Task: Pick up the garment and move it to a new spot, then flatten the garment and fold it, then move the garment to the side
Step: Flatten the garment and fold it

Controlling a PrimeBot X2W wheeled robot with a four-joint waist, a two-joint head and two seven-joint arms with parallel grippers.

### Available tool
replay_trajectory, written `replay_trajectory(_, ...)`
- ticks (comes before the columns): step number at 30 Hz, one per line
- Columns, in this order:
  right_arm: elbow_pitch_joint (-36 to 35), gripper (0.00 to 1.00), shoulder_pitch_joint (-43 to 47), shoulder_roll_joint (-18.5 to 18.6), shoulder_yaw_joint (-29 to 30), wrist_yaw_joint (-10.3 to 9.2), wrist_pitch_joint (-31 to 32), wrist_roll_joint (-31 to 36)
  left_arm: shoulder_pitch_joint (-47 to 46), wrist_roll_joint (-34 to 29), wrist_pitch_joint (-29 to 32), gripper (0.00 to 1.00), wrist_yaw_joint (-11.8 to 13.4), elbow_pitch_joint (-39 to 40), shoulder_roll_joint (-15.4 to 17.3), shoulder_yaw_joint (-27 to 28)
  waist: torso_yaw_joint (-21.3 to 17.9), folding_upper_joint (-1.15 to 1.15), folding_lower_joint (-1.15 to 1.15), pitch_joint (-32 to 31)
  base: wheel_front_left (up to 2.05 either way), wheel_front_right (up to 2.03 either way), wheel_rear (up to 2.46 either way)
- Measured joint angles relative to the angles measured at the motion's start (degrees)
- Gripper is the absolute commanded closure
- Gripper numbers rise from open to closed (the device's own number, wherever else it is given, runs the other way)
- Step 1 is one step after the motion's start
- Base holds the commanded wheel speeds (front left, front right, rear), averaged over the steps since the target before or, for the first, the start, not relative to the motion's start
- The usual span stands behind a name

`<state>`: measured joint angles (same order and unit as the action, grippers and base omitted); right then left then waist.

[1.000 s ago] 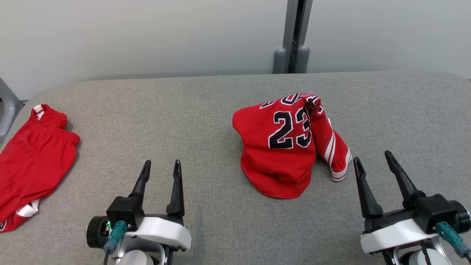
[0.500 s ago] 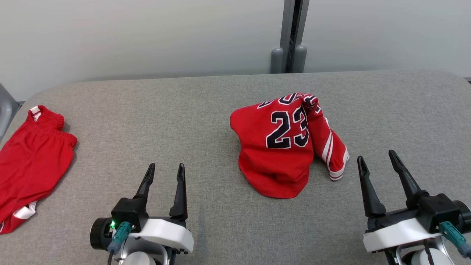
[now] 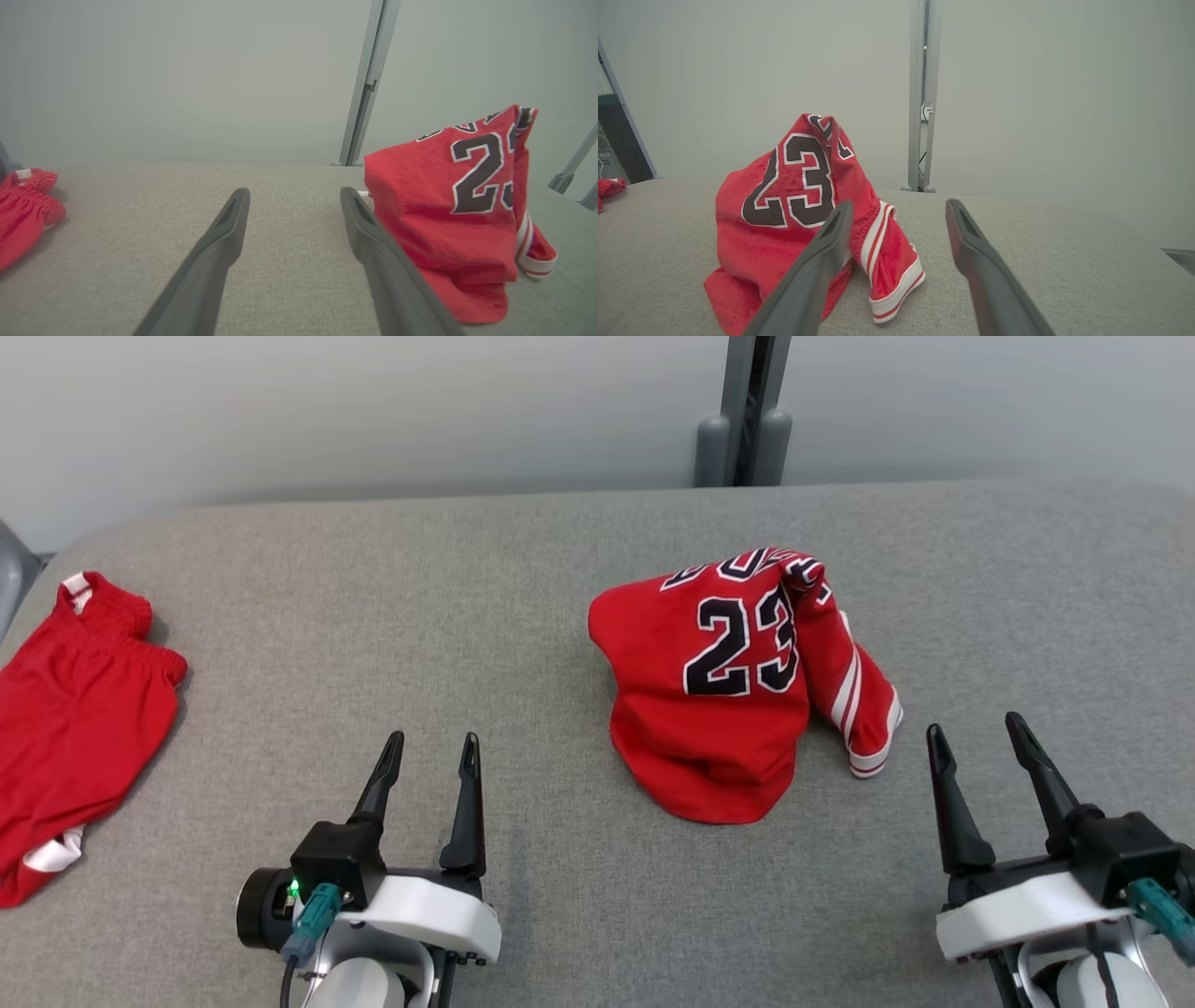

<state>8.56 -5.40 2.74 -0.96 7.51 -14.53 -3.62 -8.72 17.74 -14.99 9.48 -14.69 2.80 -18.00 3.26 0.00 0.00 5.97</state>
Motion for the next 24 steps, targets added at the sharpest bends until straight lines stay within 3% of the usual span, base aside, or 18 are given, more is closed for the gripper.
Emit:
replay_trajectory(15, 19.8, 0.00, -9.7, 0.1, 3.4, 0.00, 1.8, 5.1, -4.2, 0.2, 0.0, 0.00, 0.5, 0.4, 0.0, -1.6, 4.8, 0.00, 0.00, 7.0, 0.00, 0.00, 0.00)
replay_trajectory(16, 21.3, 0.09, -10.2, 0.1, 3.6, 0.00, 1.7, 5.1, -4.4, 0.2, 0.0, 0.00, 0.5, 0.4, 0.0, -1.6, 5.1, 0.00, 0.00, 7.2, 0.00, 0.00, 0.00)
replay_trajectory(17, 22.4, 0.79, -10.6, 0.1, 3.9, 0.00, 1.6, 5.2, -4.5, 0.3, 0.0, 0.00, 0.5, 0.4, 0.0, -1.7, 5.4, 0.00, 0.00, 7.3, 0.00, 0.00, 0.00)
replay_trajectory(18, 23.4, 1.00, -11.1, 0.0, 4.3, 0.00, 1.3, 5.4, -4.6, 0.3, 0.0, 0.00, 0.5, 0.4, 0.0, -1.8, 5.7, 0.00, 0.00, 7.4, 0.00, 0.00, 0.00)
replay_trajectory(24, 24.9, 1.00, -15.4, 0.7, 7.1, 0.00, 0.1, 7.8, -4.9, 1.3, 0.0, 0.00, 0.8, 0.3, 0.0, -3.0, 7.1, 0.00, 0.00, 7.0, 0.00, 0.00, 0.00)
